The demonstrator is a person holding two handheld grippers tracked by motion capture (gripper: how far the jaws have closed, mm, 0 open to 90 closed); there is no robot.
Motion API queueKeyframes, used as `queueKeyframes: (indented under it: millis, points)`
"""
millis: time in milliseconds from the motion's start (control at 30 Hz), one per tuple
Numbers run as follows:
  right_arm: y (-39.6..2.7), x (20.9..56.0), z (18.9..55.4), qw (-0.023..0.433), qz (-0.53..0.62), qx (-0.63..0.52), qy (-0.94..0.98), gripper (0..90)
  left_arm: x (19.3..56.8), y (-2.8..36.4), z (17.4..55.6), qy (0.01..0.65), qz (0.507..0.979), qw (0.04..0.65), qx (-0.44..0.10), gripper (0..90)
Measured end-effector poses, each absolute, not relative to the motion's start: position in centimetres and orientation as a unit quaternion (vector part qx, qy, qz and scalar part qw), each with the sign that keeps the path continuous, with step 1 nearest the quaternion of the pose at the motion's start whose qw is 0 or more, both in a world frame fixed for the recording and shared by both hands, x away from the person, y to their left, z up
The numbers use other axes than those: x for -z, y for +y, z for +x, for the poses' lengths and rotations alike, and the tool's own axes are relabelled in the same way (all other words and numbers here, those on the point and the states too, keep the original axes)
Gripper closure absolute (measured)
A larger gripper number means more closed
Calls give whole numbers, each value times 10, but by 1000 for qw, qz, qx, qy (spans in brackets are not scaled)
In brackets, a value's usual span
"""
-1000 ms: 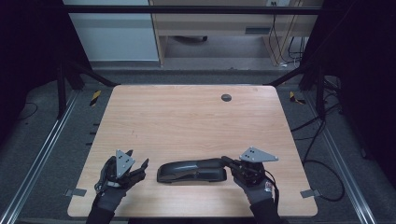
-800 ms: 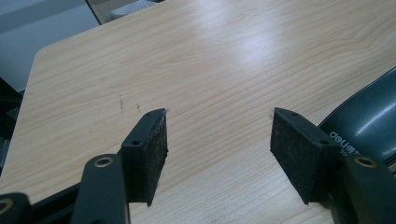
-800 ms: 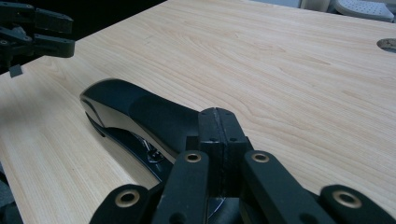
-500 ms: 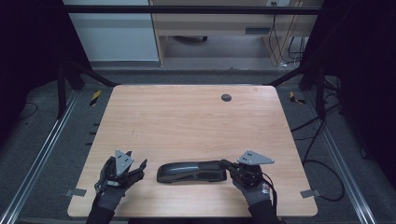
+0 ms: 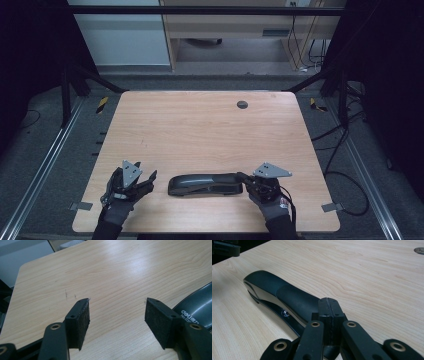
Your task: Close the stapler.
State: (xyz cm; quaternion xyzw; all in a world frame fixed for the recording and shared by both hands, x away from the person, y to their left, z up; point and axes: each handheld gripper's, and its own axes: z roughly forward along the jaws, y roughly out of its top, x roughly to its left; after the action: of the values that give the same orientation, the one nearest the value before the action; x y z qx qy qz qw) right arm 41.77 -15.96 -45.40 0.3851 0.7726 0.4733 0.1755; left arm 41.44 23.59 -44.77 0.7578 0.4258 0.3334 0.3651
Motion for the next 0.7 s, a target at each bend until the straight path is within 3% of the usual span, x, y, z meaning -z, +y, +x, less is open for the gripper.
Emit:
queueKeyframes:
  millis: [700]
  points:
    - [-162,452,416,173,380,-493,763,900,448,237,415,427,759,364,-330,362]
